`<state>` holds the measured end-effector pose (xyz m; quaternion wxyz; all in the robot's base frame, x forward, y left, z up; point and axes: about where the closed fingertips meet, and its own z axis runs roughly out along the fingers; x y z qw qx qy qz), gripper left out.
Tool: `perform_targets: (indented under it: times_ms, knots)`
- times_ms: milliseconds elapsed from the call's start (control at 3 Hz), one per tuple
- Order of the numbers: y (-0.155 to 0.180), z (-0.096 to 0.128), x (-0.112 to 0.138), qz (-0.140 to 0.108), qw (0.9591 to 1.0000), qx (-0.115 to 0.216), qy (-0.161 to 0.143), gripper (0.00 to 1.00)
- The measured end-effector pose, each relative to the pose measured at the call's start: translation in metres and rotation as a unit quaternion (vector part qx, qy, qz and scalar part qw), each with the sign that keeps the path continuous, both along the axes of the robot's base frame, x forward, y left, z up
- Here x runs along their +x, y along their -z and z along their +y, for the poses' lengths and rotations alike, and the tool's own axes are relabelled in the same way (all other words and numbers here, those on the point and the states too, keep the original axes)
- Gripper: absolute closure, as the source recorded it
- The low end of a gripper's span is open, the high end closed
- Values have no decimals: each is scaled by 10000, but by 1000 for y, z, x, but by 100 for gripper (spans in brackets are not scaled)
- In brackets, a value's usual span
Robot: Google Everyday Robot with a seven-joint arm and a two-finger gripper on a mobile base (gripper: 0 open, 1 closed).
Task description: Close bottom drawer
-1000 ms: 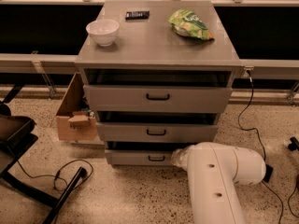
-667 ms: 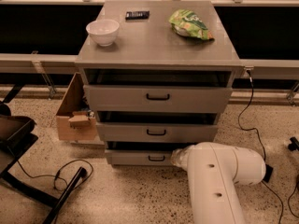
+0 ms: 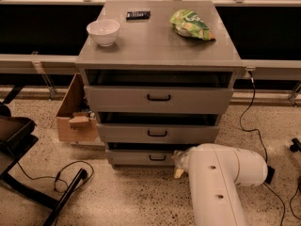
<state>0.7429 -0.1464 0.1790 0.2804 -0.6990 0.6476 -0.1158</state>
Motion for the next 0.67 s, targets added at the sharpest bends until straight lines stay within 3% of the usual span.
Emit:
perform_targets:
  times_ms: [333,667]
  knots:
    - [0,0,0,0,10000,0,0,0]
    - [0,3,-11,1,10000,0,0,26]
